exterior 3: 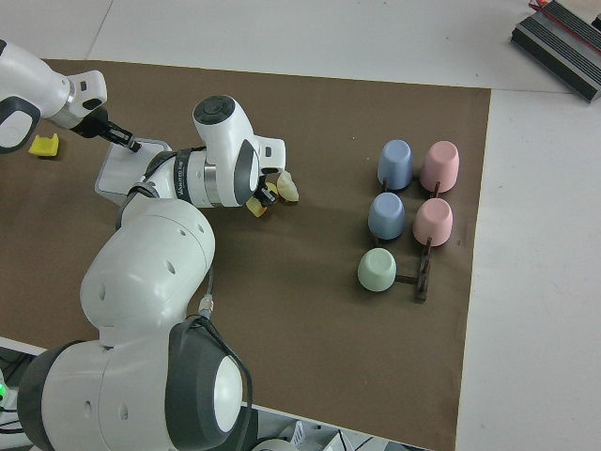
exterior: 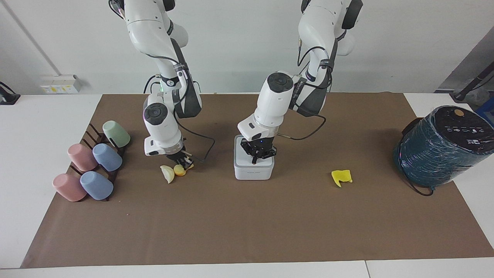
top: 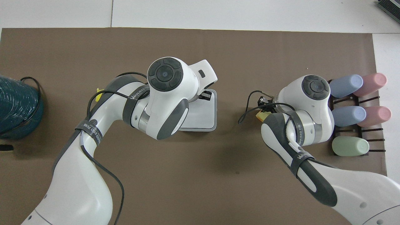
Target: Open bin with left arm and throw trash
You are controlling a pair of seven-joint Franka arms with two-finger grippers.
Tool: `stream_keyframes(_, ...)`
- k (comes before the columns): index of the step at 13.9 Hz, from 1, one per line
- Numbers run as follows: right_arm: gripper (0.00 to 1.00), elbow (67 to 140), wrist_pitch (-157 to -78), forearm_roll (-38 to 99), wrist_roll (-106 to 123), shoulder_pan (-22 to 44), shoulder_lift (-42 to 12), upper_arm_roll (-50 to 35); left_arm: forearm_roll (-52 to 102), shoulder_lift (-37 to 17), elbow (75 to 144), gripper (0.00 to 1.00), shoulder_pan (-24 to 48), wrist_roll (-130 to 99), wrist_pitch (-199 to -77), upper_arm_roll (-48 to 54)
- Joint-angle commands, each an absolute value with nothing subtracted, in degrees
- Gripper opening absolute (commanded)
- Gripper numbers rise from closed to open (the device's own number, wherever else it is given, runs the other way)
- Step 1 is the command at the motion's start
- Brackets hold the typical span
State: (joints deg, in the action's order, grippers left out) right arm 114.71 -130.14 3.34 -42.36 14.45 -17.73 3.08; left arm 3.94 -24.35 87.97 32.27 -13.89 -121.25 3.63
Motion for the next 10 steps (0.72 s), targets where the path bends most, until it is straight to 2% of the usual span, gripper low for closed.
stream_keyframes(1,0.0,109.2,-122.7,3.3,-43.2,14.2,-17.0,3.1,4.7,-18.6,90.4,0.0,32.3,-14.2,-113.1,2.9)
stream_keyframes(4,0.0,105.3,-118.6,3.3,-43.1,13.9,-14.5,3.0,4.2,-13.9,90.2,0.0,31.4,-14.0,-106.2,1.8)
stream_keyframes(7,0.0,98.7,-112.4,4.7,-44.6,15.2,-13.1,1.6,4.1,-10.4,90.1,0.0,26.0,-13.4,-100.7,1.1)
stream_keyframes(8,0.0,95.8,-111.2,6.4,-46.5,15.3,-13.4,1.1,4.1,-9.8,90.1,0.13,24.4,-13.3,-99.3,1.1)
stream_keyframes(9,0.0,93.0,-110.4,9.3,-48.5,15.4,-13.8,0.9,4.1,-9.5,90.1,0.88,23.6,-13.5,-98.7,1.1)
stream_keyframes(10,0.0,90.8,-110.3,11.8,-50.7,15.4,-14.7,-0.3,4.1,-9.0,90.6,1.0,22.6,-13.7,-98.8,1.1)
